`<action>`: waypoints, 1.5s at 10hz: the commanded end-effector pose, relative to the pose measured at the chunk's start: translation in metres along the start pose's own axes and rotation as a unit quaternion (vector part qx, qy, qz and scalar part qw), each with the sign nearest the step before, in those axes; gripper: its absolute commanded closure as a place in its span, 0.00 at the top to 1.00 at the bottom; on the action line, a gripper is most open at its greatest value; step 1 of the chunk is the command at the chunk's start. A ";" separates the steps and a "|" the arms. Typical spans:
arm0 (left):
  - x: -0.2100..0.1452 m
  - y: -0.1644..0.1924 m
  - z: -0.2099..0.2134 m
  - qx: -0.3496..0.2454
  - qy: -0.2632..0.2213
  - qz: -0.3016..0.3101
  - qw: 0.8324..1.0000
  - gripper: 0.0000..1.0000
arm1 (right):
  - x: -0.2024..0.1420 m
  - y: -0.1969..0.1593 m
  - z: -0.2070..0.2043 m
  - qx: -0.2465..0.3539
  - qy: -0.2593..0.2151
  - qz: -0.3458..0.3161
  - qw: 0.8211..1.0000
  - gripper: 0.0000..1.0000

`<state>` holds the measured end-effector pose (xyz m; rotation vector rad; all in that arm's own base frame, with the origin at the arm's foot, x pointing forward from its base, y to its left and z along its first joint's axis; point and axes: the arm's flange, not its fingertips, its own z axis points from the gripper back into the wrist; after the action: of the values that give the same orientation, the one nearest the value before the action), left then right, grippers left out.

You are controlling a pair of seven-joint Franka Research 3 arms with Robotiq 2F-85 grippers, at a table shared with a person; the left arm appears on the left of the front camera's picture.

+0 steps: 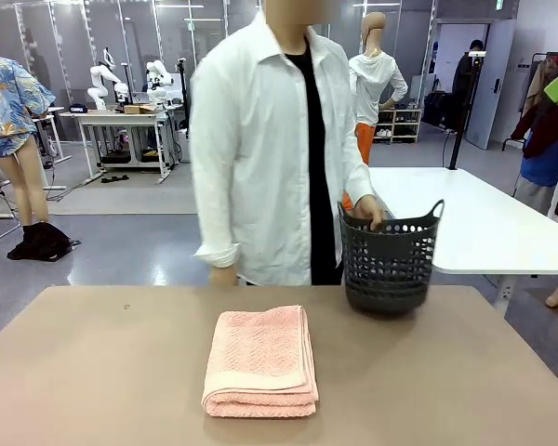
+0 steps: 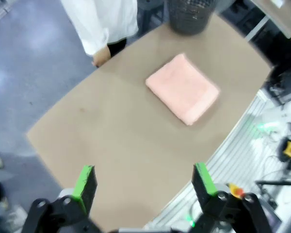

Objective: Fold the towel.
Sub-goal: Pick up the 100 cm Hotel Towel and place it on the left side of the table.

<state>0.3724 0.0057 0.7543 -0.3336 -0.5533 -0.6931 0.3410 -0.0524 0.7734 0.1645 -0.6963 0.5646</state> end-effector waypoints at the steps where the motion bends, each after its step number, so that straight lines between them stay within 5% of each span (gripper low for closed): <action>1: -0.011 0.000 -0.057 -0.042 -0.020 0.068 0.997 1.00 | 0.001 -0.001 0.001 0.001 0.005 0.001 1.000 1.00; 5: -0.048 0.011 -0.168 -0.068 -0.032 0.121 0.990 1.00 | 0.001 -0.001 0.001 0.001 0.005 0.001 1.000 1.00; 9: -0.091 0.009 -0.289 -0.156 -0.021 0.195 0.968 1.00 | 0.001 -0.001 0.001 0.001 0.005 0.001 1.000 1.00; 15: -0.095 -0.013 -0.433 -0.209 0.016 0.278 0.937 1.00 | 0.001 -0.001 0.001 0.001 0.005 0.001 1.000 1.00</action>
<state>0.4451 -0.1492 0.3618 -0.8374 -0.2213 -0.2562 0.3410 -0.0526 0.7734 0.1651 -0.6951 0.5647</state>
